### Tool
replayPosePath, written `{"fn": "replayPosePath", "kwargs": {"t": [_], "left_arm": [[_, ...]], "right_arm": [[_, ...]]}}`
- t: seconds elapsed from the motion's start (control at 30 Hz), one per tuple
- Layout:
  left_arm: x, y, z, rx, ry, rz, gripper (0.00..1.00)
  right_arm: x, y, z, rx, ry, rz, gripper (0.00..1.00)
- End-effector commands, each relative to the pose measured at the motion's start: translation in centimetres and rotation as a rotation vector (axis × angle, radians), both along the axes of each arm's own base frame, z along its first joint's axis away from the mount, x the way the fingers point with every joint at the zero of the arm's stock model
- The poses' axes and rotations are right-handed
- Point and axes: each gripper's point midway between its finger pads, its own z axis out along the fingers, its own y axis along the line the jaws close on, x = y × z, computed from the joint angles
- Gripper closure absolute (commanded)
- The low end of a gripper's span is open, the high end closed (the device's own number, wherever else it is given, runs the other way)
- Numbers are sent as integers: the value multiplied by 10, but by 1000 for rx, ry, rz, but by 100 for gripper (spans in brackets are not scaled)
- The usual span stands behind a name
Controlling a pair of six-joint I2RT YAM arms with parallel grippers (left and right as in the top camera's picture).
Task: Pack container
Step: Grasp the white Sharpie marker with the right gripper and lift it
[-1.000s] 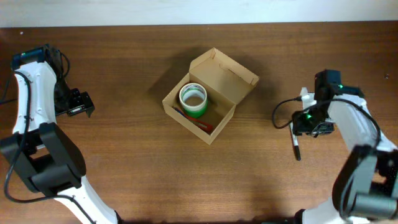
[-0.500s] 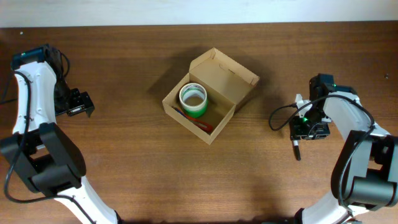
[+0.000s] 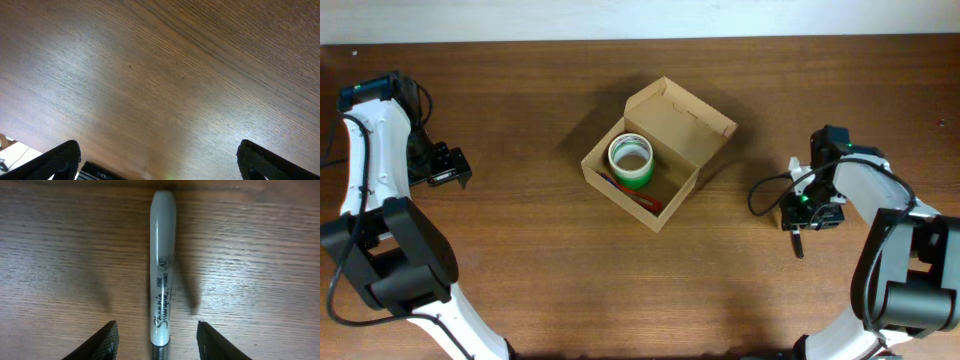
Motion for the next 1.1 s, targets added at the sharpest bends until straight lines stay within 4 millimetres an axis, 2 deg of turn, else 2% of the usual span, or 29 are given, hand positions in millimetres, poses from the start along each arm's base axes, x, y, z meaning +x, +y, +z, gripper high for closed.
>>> {"fn": "replayPosePath", "kwargs": {"t": [0.0, 0.07, 0.13, 0.33, 0.4, 0.43, 0.6, 0.67, 0.87, 0.97, 1.07], "left_arm": [[-1, -1, -2, -11, 6, -9, 0], [-1, -1, -2, -11, 6, -9, 0], [-1, -1, -2, -11, 6, -9, 0], [-1, -1, -2, -11, 6, -9, 0], [-1, -1, -2, -11, 6, -9, 0], [-1, -1, -2, -11, 6, -9, 0], [-1, -1, -2, -11, 6, -9, 0], [-1, -1, -2, -11, 6, -9, 0], [-1, -1, -2, -11, 6, -9, 0], [-1, -1, -2, -11, 6, -9, 0], [-1, -1, -2, -11, 6, -9, 0]], "right_arm": [[-2, 1, -5, -6, 12, -5, 57], [-2, 1, -5, -10, 12, -13, 75], [-3, -1, -5, -19, 14, -29, 81], [-5, -5, -6, -44, 22, -35, 80], [-5, -6, -6, -51, 25, -34, 75], [-5, -7, -6, -58, 25, -38, 68], [-9, -8, -11, -67, 49, -51, 67], [-10, -6, -16, -66, 65, -51, 68], [-14, 0, -29, -95, 110, -34, 82], [-9, 5, -28, -83, 93, -41, 96], [5, 14, -20, -31, 62, -44, 96]]}}
